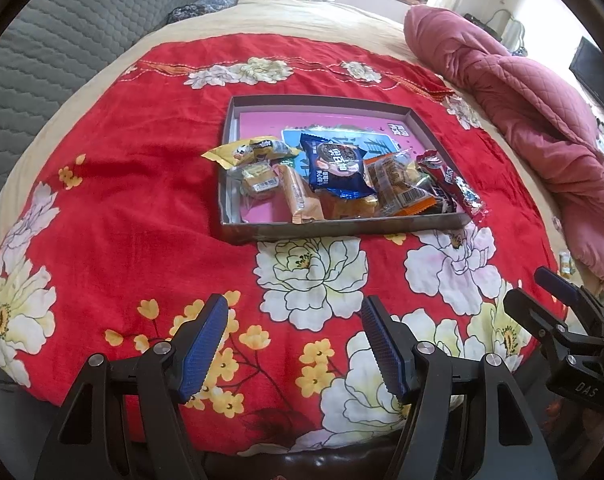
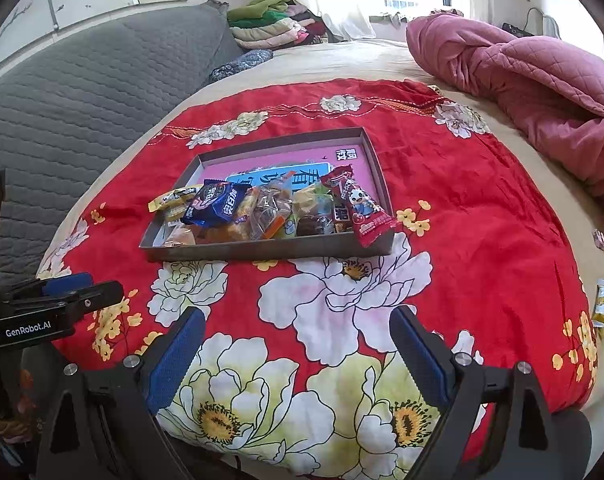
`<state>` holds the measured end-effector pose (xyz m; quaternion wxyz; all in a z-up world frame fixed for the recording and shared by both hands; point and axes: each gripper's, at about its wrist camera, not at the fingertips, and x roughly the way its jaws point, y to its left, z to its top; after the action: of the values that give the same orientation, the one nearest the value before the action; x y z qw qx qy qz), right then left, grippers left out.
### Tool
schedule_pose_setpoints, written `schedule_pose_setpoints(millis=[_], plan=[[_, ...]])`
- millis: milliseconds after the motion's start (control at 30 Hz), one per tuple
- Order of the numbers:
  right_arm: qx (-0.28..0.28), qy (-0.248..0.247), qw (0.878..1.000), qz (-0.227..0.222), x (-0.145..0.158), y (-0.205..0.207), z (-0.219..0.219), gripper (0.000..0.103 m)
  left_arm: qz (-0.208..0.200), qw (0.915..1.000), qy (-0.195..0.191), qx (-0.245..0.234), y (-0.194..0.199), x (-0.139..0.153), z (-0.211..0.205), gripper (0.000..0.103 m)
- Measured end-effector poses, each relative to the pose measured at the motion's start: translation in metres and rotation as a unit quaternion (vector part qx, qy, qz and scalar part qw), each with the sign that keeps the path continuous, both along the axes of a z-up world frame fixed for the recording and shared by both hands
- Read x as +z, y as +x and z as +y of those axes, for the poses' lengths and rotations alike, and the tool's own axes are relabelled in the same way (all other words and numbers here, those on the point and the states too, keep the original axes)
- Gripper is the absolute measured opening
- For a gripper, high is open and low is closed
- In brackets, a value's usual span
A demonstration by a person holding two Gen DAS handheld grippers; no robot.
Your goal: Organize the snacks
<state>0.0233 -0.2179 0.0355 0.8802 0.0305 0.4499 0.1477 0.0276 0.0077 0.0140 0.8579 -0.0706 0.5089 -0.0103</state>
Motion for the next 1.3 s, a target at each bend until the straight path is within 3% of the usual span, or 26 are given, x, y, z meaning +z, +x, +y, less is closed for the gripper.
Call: schedule_pose_setpoints(millis=[1300], plan=[[0.004,-0.005,1.000,-0.006,0.0010,0.0016,0.0022,0.094,0.012,0.9999,-0.001,0.010,0.0003,-0.0065,0.0011,0.071]])
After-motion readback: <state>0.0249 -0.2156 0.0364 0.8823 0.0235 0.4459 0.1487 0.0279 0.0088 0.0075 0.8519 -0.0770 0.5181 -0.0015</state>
